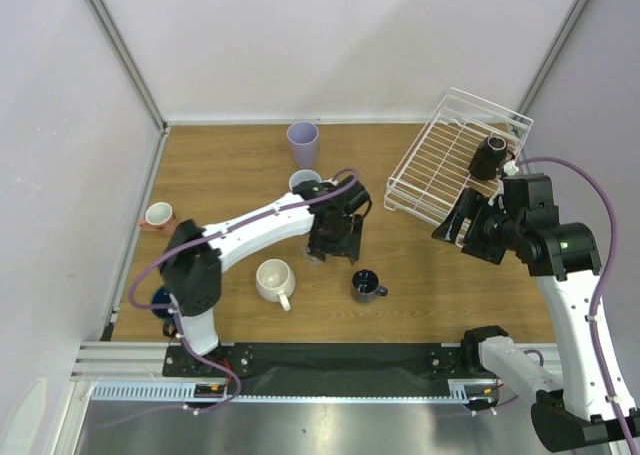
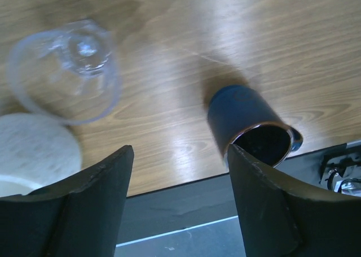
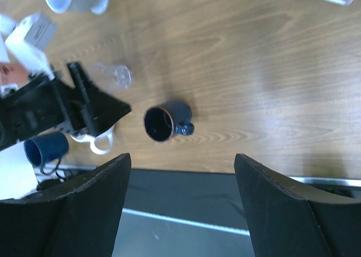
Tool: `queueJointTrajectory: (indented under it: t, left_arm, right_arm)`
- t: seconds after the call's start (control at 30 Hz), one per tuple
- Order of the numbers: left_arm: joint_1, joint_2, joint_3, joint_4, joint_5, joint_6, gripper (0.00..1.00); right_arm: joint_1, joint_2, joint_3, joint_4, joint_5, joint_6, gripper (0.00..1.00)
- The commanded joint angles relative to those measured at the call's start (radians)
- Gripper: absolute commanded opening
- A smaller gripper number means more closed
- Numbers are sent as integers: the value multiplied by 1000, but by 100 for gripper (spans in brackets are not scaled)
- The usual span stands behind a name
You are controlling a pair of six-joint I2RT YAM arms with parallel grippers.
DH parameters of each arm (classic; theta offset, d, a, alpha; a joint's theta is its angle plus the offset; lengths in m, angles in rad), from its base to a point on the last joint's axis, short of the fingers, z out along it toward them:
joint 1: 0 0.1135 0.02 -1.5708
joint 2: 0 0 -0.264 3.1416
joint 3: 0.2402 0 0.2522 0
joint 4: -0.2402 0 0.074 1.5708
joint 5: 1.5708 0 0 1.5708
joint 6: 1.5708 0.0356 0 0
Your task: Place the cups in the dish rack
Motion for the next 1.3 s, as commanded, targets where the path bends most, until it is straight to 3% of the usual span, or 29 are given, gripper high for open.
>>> queueJointTrajectory:
  t: [0.0, 0.33, 0.63, 0.83, 0.93, 1.03, 1.07, 1.1, 1.27]
  left_arm:
    - [-28, 56, 89, 12, 21, -8, 72]
    - [-65, 100, 80, 49, 115, 59, 60]
    - [-74, 85, 7, 103, 168, 55, 59]
    - [-74, 113, -21, 131, 162, 81, 49]
    - [-74, 120, -26, 157, 155, 97, 40]
    - [-72, 142, -16, 171, 170, 117, 20]
    - [-72, 150, -6, 164, 171, 125, 7]
    - [-72, 154, 5, 154, 171, 142, 0]
    - [-72, 79, 103, 126, 101, 197, 0]
  right_arm:
    - [-8, 10, -9, -45, -48, -53, 81]
    - [-78, -8, -34, -67, -90, -88, 83]
    - [-106, -13, -81, -49, -159, -91, 83]
    - [-112, -20, -94, -44, -203, -76, 84]
    - [-115, -17, -92, -44, -232, -74, 84]
    - [-115, -16, -94, -33, -257, -62, 84]
    - [-118, -16, -92, -29, -271, -53, 84]
    - [-118, -13, -89, -23, -278, -47, 84]
    - [-137, 10, -49, 16, -370, 8, 90]
